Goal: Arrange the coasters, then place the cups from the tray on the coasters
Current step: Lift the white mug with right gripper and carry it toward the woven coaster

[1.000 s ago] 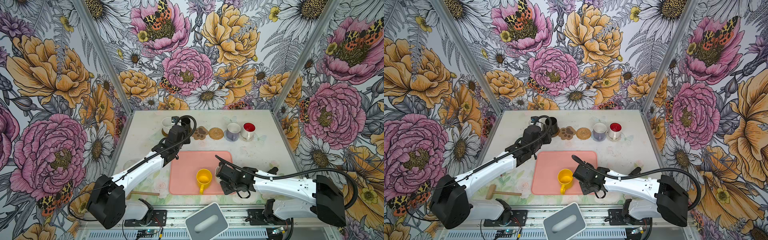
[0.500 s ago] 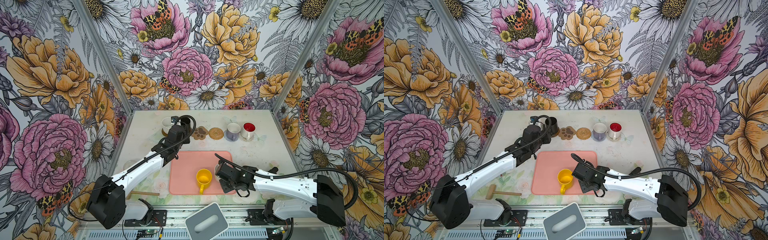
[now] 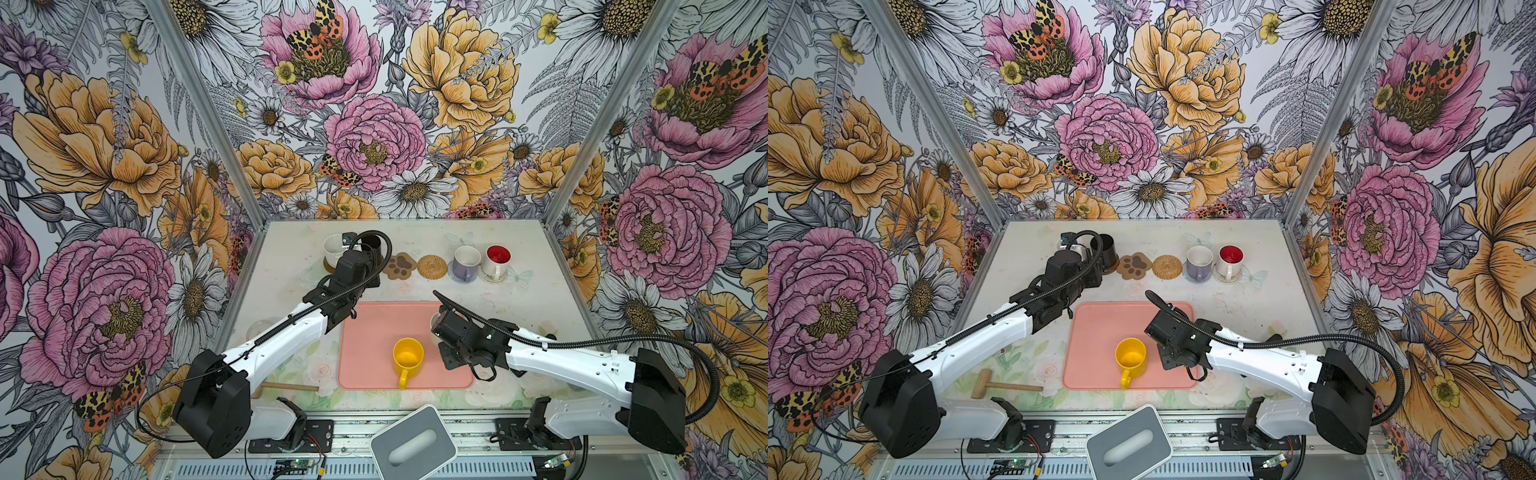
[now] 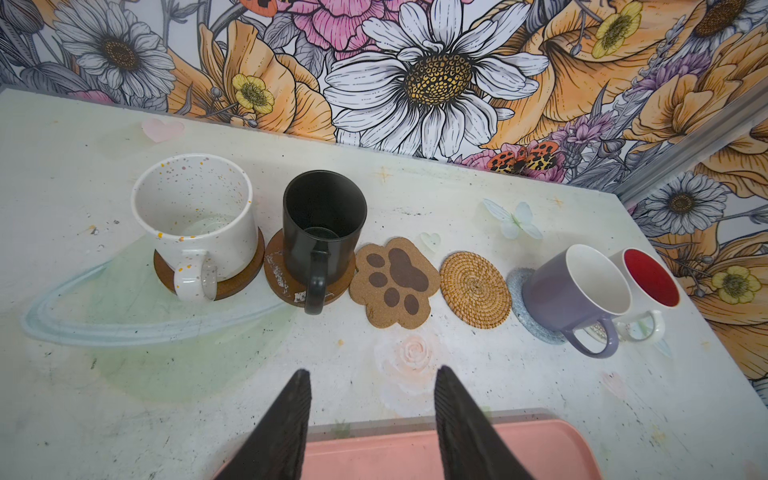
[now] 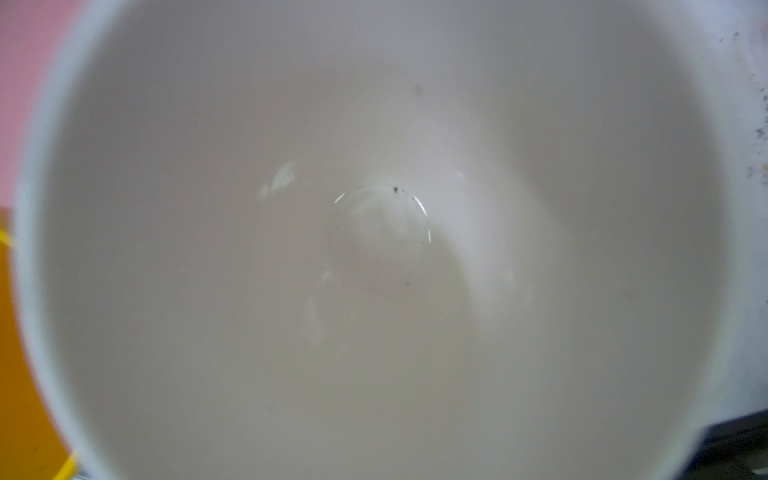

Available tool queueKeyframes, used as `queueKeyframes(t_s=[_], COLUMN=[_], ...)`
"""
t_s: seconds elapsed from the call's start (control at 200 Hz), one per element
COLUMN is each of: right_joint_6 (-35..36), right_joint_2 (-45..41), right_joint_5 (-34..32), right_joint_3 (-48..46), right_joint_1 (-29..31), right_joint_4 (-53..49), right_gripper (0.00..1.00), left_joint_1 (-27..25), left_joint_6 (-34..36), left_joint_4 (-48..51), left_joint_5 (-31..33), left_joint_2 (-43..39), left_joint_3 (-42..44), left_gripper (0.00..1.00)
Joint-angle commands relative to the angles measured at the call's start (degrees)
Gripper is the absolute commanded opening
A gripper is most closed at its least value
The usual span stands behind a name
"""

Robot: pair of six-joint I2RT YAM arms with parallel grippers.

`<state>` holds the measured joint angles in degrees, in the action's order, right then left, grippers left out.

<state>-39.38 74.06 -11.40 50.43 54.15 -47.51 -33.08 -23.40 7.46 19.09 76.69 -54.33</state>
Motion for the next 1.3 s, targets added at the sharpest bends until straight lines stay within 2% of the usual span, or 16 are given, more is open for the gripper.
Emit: queueKeyframes(t_s=[0.0, 0.55, 1.021, 1.296], right_joint_6=[2.76, 12.96, 16.94, 18.36], right_joint_2=[0.43, 12.92, 23.37, 29.74], right_joint_5=[-3.59, -7.16, 1.83, 3.36], right_joint_3=[4.15, 19.11, 28.17, 34.19], right_joint_1=[-2.03, -14.15, -22.19, -25.09], right_joint_4=[1.87, 2.80, 7.98, 8.42], right_gripper=[0.00, 0.00, 0.00, 0.00], left_joint_1=[0.75, 1.17, 2.85, 3.20], left_joint_6=[1.60, 1.40, 0.64, 0.46], left_joint_4=[0.14, -0.79, -1.38, -1.75], left_joint_5=[0.86, 0.60, 0.20, -0.01], left_joint_2=[-0.38, -0.83, -3.49, -3.90], left_joint_3=[-0.62, 0.09, 2.42, 2.87], left_gripper=[0.50, 0.50, 0.50, 0.50])
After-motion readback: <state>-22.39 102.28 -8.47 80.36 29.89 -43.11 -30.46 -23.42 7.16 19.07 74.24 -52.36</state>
